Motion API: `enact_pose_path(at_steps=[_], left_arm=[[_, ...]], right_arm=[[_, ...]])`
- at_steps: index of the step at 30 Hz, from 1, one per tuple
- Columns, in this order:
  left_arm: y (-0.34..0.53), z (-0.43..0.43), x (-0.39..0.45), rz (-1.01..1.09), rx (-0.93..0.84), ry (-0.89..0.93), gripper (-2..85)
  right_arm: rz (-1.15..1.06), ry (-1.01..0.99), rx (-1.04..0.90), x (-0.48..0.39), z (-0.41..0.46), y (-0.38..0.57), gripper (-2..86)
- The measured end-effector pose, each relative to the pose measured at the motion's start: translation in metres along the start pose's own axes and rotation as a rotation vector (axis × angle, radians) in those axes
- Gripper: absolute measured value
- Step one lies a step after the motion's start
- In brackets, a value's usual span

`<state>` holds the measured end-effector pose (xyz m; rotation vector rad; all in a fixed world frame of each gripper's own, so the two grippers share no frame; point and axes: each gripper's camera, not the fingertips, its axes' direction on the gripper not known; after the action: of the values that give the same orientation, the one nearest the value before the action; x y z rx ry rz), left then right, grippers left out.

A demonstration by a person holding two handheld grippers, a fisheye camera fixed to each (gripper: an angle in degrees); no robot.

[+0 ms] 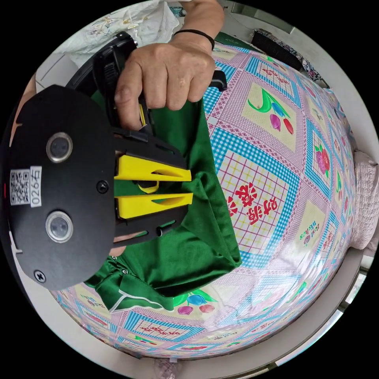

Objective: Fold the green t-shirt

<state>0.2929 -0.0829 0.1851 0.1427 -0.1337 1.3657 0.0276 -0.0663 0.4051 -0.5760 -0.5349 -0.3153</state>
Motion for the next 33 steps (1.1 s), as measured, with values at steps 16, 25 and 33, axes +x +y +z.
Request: enact_pose_path(at_steps=[16, 25, 33], left_arm=[[0.115, 0.07, -0.043, -0.219, 0.122, 0.359, -0.6], [0.187, 0.136, -0.096, -0.514, 0.178, 0.642, -0.8], [0.305, 0.226, -0.13, -1.036, 0.421, 1.267, -1.0]], right_arm=[[0.374, -0.637, 0.316, 0.152, -0.001, 0.111, -1.4], [0.42, -0.739, 0.377, 0.192, -0.009, 0.134, -1.1], [0.398, -0.705, 0.343, 0.199, -0.019, 0.128, -1.1]])
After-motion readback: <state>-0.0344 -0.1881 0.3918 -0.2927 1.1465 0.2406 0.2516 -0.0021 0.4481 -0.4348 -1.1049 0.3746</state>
